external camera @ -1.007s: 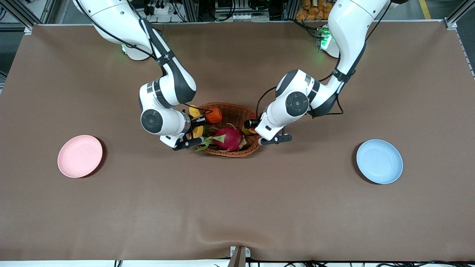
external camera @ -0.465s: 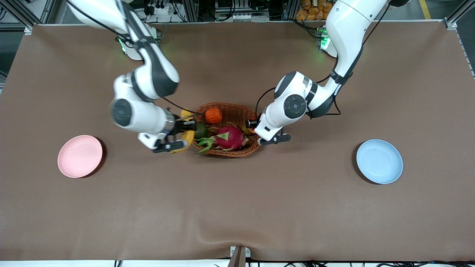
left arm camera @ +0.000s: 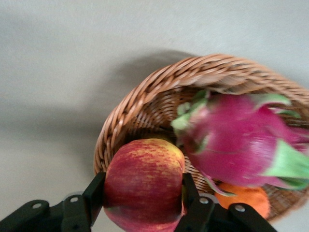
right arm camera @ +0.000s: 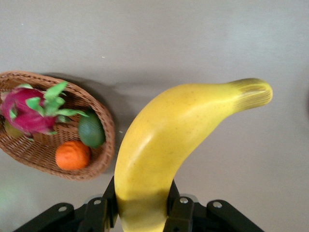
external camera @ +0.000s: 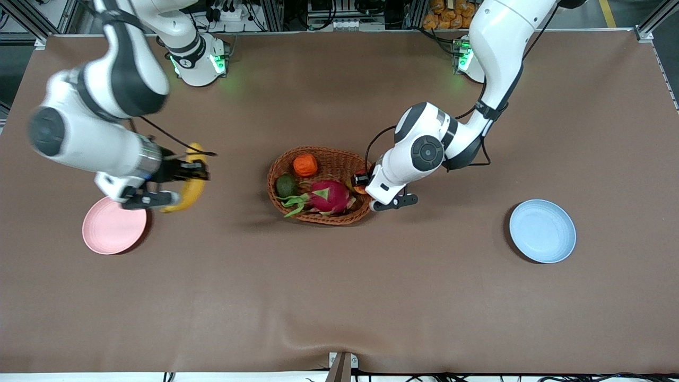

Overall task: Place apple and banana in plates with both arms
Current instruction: 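Carry the banana to the pink plate while the left gripper carries the apple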

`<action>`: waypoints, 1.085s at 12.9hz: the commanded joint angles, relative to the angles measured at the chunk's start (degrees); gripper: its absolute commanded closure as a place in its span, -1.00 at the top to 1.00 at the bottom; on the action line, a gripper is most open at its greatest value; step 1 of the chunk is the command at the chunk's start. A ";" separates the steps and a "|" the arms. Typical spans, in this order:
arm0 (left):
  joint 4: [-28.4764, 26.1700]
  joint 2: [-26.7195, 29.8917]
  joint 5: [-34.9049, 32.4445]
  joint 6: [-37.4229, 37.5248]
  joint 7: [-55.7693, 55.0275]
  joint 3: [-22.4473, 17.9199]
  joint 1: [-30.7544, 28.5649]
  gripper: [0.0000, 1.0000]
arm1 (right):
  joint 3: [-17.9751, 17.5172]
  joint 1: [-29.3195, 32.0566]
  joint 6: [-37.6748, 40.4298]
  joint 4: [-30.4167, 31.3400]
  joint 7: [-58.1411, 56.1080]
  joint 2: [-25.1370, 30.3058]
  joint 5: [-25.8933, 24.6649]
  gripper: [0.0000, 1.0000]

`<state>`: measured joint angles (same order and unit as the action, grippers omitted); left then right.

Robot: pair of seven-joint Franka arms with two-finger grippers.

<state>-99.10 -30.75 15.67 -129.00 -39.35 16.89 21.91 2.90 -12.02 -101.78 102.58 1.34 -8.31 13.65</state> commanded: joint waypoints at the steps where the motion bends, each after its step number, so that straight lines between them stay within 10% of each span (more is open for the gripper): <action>1: 5.12 4.82 0.42 10.22 -0.29 -0.36 -3.26 -1.00 | -0.88 6.99 1.76 1.66 -6.77 1.81 -2.47 -0.78; 14: 5.50 5.62 -0.12 23.45 40.91 -0.54 -36.04 -1.00 | -0.97 22.29 -7.45 -10.28 -26.55 -24.45 -11.98 -0.85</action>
<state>-93.20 -24.17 15.59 -106.16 -2.19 15.54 -11.46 3.07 7.40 -108.82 97.03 -22.26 -27.71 2.81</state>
